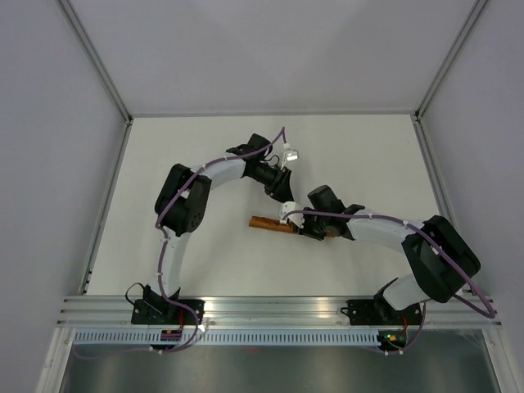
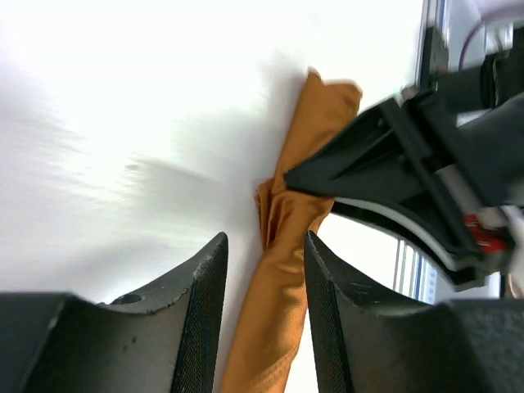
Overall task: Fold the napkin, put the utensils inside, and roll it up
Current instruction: Roll the napkin at the center of the board.
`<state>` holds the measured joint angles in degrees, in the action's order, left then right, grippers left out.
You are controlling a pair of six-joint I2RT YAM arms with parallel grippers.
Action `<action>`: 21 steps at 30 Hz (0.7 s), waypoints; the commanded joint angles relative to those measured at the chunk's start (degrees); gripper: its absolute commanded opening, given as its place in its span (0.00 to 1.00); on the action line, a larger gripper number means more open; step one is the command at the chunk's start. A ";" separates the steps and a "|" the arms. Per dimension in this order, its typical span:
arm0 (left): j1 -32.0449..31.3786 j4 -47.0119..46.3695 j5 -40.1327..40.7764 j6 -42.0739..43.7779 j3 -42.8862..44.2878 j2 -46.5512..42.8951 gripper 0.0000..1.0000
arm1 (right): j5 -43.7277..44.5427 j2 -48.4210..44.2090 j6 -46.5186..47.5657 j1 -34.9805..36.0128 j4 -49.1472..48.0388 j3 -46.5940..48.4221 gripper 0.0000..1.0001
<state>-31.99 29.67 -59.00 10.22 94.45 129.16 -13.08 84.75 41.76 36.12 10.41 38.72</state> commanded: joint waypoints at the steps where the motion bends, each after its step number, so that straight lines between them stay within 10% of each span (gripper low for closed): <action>1: 2.72 -10.94 0.37 -9.41 -2.08 -7.86 0.47 | 0.43 4.88 -3.61 -0.61 5.75 1.61 0.36; 21: 8.26 -38.17 35.09 -37.71 -41.26 -37.31 0.41 | -4.75 27.21 -21.89 -6.76 18.06 24.20 0.36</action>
<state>-23.64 -1.41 -31.09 -20.34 57.71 94.80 -19.27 105.14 25.02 29.39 21.82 63.31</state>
